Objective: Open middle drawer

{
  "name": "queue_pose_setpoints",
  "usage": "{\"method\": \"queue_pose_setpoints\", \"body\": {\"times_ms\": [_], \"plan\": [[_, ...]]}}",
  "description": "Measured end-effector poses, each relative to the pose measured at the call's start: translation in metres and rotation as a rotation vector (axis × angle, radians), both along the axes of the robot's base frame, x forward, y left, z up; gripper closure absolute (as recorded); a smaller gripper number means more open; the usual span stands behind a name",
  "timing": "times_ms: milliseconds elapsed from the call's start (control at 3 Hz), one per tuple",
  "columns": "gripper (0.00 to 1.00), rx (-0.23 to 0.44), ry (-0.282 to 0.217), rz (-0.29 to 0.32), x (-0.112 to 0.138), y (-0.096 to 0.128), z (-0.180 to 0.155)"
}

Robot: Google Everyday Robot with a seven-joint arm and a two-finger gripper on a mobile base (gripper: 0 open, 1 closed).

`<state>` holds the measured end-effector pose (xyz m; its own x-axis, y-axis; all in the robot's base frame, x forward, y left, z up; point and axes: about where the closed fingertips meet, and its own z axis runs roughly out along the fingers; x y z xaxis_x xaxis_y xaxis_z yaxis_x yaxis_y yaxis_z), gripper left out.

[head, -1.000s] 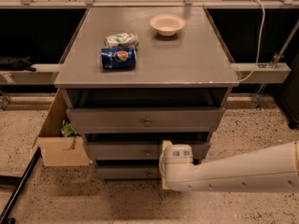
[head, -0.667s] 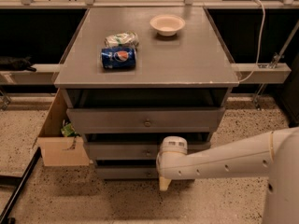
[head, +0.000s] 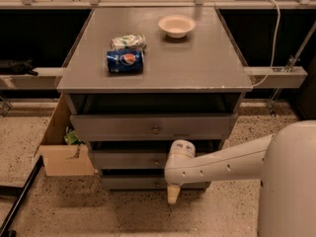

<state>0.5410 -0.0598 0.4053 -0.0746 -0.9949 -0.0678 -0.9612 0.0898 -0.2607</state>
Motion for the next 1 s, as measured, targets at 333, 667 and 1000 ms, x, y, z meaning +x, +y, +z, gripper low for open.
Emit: {"method": "queue_pose_setpoints", "body": {"times_ms": [333,667,1000], "plan": [[0.0,0.013,0.024,-0.013,0.0009,-0.0103,-0.0051],[0.0,0.03,0.035,-0.015,0.0006,-0.0093,-0.0071],[0.0,0.03,0.035,-0.015,0.0006,-0.0093,-0.0071]]}}
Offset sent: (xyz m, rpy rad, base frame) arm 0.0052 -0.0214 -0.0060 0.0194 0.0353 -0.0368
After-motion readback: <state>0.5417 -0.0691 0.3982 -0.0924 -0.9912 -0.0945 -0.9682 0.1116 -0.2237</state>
